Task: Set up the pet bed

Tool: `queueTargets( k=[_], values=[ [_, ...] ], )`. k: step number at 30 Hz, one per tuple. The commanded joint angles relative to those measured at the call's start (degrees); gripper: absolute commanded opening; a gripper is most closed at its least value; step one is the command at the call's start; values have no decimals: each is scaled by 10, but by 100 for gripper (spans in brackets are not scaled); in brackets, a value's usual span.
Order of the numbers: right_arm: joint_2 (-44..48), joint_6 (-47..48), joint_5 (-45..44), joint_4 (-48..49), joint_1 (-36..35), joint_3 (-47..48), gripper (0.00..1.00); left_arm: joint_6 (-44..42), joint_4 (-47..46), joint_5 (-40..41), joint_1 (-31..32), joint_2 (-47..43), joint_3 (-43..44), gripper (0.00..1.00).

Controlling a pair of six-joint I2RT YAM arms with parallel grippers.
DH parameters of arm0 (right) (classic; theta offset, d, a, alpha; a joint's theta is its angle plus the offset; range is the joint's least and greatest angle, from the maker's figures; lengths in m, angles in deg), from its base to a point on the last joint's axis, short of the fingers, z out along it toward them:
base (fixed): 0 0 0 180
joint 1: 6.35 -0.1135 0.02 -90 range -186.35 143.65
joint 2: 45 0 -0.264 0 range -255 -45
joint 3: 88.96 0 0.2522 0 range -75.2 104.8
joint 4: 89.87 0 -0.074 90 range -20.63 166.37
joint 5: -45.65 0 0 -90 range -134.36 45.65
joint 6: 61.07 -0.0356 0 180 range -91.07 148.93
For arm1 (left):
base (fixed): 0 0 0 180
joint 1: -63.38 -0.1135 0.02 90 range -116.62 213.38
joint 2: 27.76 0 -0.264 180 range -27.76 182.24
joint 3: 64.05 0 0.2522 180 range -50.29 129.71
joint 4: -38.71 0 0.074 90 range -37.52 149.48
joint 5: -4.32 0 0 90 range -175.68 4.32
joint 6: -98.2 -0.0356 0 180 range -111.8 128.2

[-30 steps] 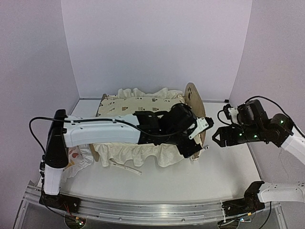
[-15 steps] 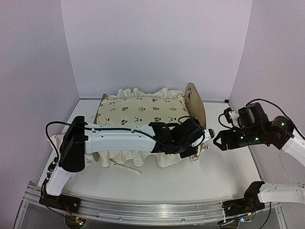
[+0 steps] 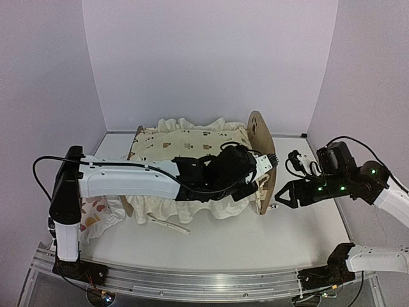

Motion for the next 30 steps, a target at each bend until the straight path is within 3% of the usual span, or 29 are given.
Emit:
queueTargets(
  k=[1,6,14,30],
  values=[
    [-3,15,49,88,0,-5,65,14,-83,16,-7,-108,-50,0],
    [-22,16,60,162,0,-15,53,20,-105,10,-9,-152,-94,0],
    [-110,31,77,232,0,7,52,21,-123,-1,-12,-210,-139,0],
    [-238,62,112,270,-1,61,44,29,-136,-2,-20,-253,-188,0]
  ],
)
